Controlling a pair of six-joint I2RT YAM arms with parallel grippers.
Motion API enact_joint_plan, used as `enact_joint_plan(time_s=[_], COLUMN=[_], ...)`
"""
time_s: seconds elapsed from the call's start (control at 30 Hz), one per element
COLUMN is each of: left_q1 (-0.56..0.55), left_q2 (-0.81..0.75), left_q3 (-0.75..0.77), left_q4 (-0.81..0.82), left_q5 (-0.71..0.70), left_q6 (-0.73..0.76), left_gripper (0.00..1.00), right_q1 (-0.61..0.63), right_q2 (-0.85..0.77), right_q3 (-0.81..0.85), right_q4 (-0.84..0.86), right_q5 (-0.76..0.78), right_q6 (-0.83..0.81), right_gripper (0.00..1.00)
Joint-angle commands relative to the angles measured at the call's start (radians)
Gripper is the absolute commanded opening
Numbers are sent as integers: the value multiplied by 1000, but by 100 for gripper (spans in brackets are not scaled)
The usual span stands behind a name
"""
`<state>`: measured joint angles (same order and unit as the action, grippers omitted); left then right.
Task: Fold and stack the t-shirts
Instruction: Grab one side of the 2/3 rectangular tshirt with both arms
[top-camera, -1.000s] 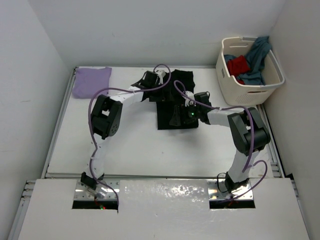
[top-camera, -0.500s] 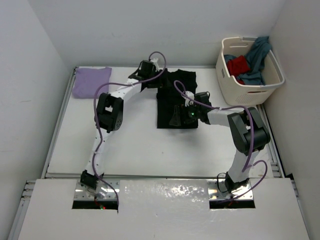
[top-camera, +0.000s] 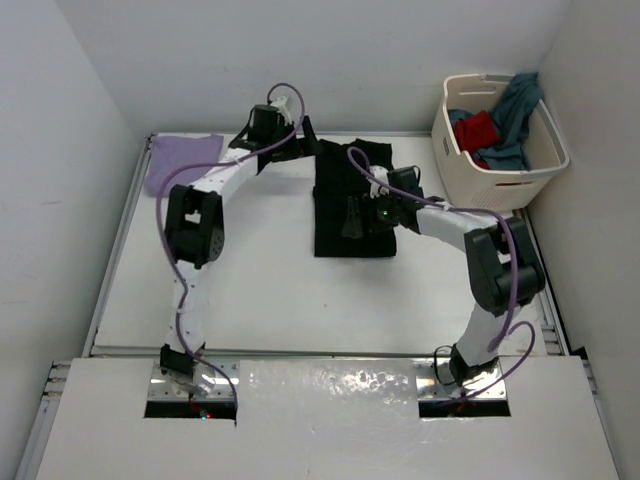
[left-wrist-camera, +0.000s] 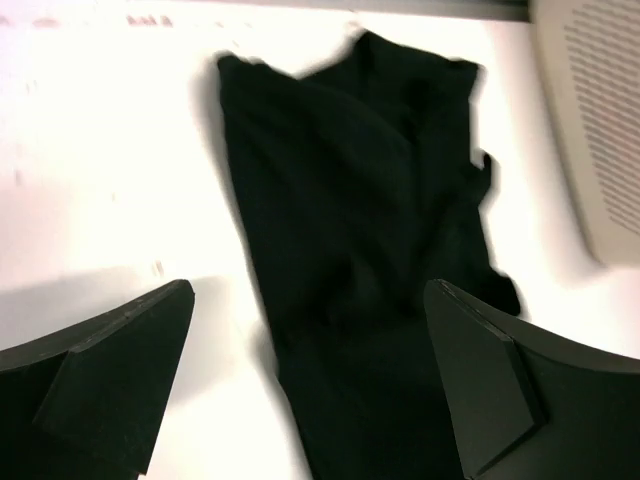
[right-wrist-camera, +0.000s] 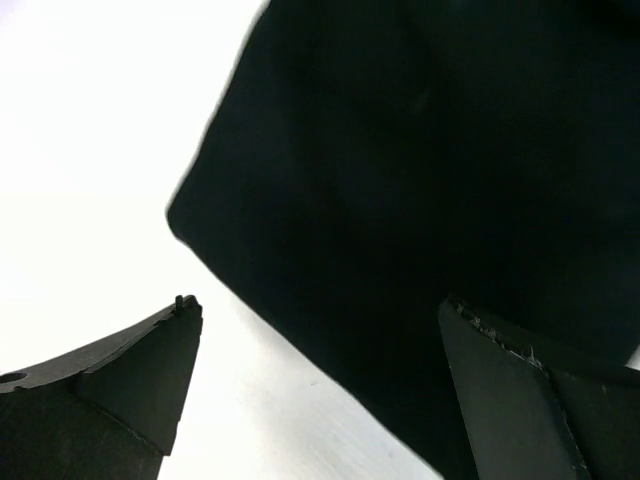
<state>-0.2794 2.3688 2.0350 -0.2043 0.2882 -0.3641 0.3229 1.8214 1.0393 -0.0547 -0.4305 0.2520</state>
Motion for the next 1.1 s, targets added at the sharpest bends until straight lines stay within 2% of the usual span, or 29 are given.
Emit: enact_joint_plan(time_s=[0.0, 0.1, 0.27, 0.33, 0.43, 0.57, 0.77, 0.97, 1.07], left_q1=[-7, -32, -139, -167, -199, -216, -250, -276, -296], left_q2=[-268, -382, -523, -587, -629, -660, -658, -596, -554], left_q3=[-143, -289, -511, -649, -757, -881, -1022, -1029, -1018], left_q4=[106, 89, -15, 22, 57, 86, 158, 177, 187], left_q5=[18, -1, -90, -89, -83, -90, -69, -80, -78], left_q6=[2, -18, -25, -56, -68, -104, -131, -147, -148], left_gripper=[100, 100, 100, 100, 100, 100, 99, 83, 71], right_q1=[-7, -18, -50, -53, -67, -90, -91, -91, -93], right_q2=[-143, -215, -286, -321, -370, -393, -330, -307, -291], right_q3=[47, -13, -139, -194, -278, -358, -392, -456, -458], right_q4=[-31, -23, -88, -105, -100, -62, 9, 174, 207], right_q5=[120, 237, 306, 340, 397, 398, 369, 345, 340], right_q6=[12, 85, 194, 205, 228, 266, 306, 380, 401], right_gripper=[99, 99, 99, 99, 99, 99, 99, 97, 95])
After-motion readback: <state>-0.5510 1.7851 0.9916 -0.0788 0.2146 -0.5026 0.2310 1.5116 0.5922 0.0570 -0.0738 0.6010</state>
